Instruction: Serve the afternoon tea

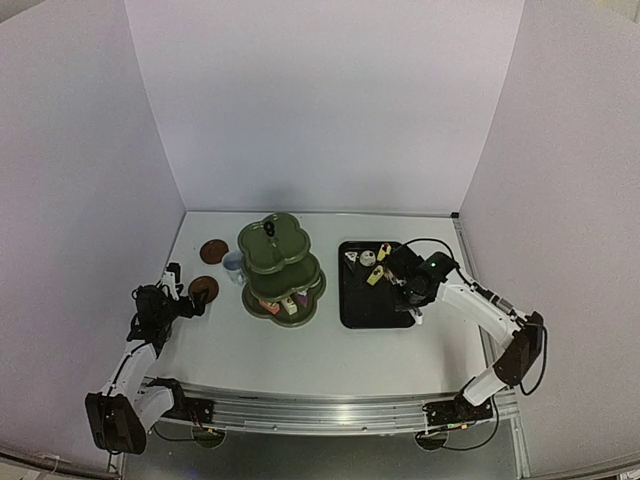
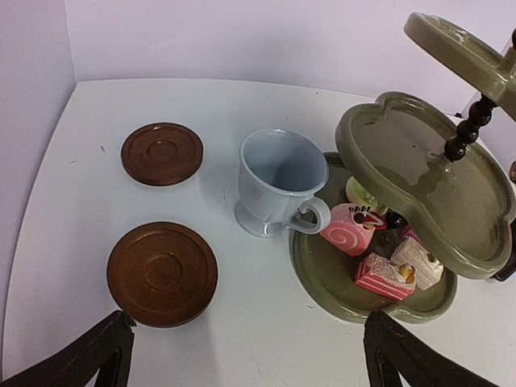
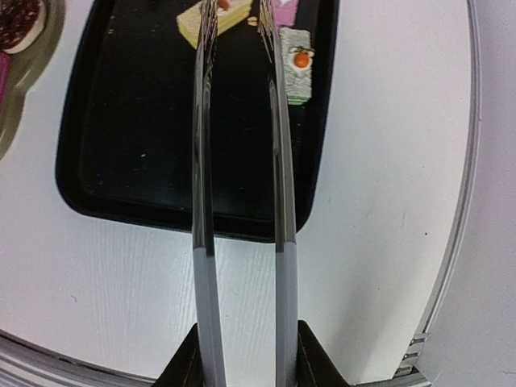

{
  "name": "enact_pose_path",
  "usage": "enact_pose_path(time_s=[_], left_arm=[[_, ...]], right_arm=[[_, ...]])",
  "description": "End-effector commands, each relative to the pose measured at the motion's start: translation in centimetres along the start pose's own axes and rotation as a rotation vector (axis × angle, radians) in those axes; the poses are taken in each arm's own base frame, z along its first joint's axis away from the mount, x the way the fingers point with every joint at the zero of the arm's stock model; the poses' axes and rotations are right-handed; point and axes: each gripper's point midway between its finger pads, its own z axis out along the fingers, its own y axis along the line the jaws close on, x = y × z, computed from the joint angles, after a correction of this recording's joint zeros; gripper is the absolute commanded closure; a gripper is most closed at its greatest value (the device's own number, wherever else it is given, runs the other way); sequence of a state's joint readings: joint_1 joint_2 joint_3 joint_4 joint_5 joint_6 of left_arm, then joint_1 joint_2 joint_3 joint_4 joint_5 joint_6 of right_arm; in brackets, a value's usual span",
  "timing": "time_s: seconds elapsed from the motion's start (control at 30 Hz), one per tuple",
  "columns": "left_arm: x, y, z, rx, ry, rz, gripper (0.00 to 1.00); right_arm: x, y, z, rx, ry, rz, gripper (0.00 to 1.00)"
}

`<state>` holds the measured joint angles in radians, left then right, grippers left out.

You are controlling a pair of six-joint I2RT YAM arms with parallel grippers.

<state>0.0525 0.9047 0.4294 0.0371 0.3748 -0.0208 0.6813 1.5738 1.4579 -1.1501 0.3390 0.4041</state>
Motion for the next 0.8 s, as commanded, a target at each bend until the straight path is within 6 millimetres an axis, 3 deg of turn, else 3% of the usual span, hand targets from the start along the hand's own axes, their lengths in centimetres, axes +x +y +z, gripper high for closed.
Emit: enact_pose_path(time_s=[0.0, 0.1, 0.4, 0.77], left_arm=[[-2.2, -0.4, -0.2, 0.019, -0.064, 0.044, 0.00], [-2.1, -0.4, -0.3, 0.018, -0.065, 0.044, 0.00], [-2.0, -0.3, -0.3, 0.014, -0.063, 0.043, 0.00], [-1.8, -0.3, -0.2, 0.013, -0.055, 0.040, 0.00]], right_arm=[[-0.8, -2.8, 0.9, 0.101, 0.022, 0.065, 0.69], [-0.5, -3.7, 1.8, 0.112, 0.051, 0.069, 0.68], [0.0, -2.6, 3.8, 0.051, 0.101, 0.066, 0.69], [0.5, -3.3, 5.6, 0.071, 0.134, 0.079, 0.68]])
